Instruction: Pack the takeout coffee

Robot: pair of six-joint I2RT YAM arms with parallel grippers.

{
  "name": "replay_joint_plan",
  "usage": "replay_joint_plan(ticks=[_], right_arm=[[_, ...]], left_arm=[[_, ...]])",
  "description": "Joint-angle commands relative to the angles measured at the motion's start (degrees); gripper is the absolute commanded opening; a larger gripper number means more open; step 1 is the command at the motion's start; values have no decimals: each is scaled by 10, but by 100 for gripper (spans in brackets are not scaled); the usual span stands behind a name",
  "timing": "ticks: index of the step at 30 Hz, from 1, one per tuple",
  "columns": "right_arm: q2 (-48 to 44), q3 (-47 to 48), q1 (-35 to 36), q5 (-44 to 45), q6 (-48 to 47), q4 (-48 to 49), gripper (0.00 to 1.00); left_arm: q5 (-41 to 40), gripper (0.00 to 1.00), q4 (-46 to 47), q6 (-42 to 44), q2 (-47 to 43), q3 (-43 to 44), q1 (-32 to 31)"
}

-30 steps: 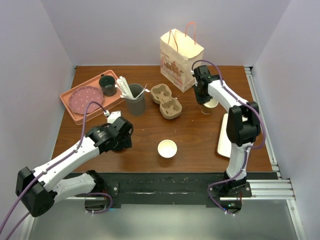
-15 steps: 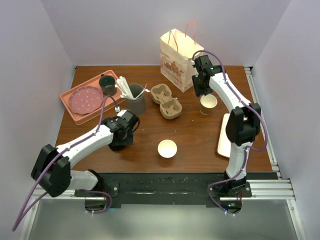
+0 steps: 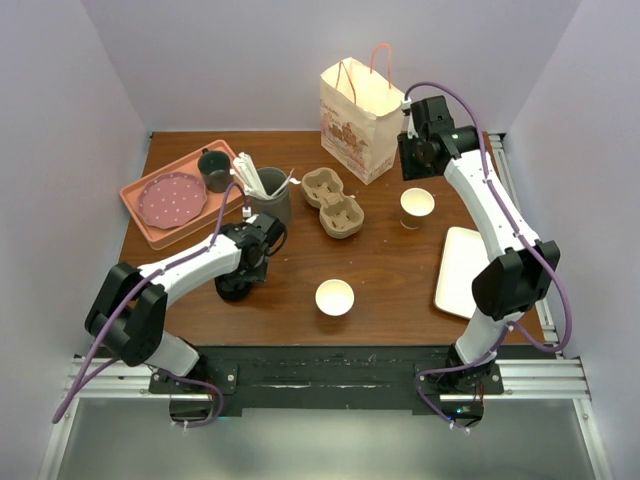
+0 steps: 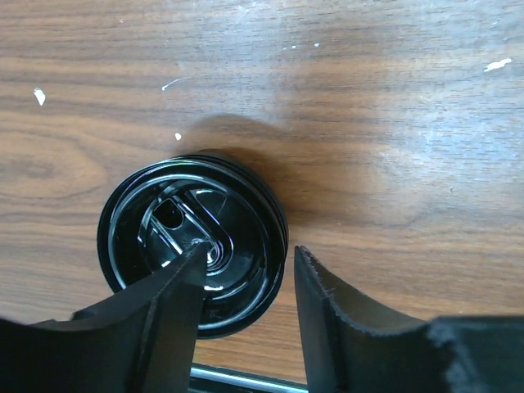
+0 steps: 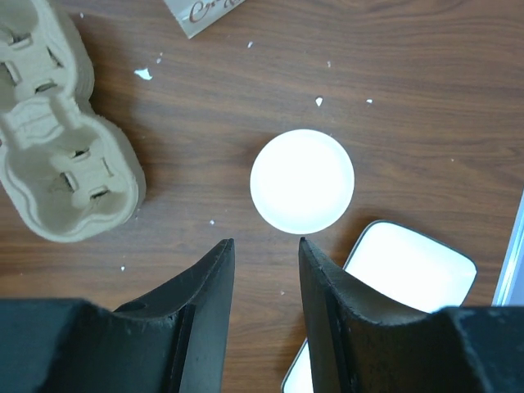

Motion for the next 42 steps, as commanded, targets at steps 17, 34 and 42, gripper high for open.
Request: replay_joint_plan(ticks=[17, 34, 42], right_arm=[[-15, -20, 2, -36, 15, 4, 41], [-44, -39, 2, -134, 30, 21, 41], [-304, -419, 28, -520, -70, 505, 52]], left_arm=[[16, 0, 18, 25, 11, 36, 5], [55, 0, -59, 20, -9, 138, 5], [240, 0, -91, 34, -61, 227, 5]])
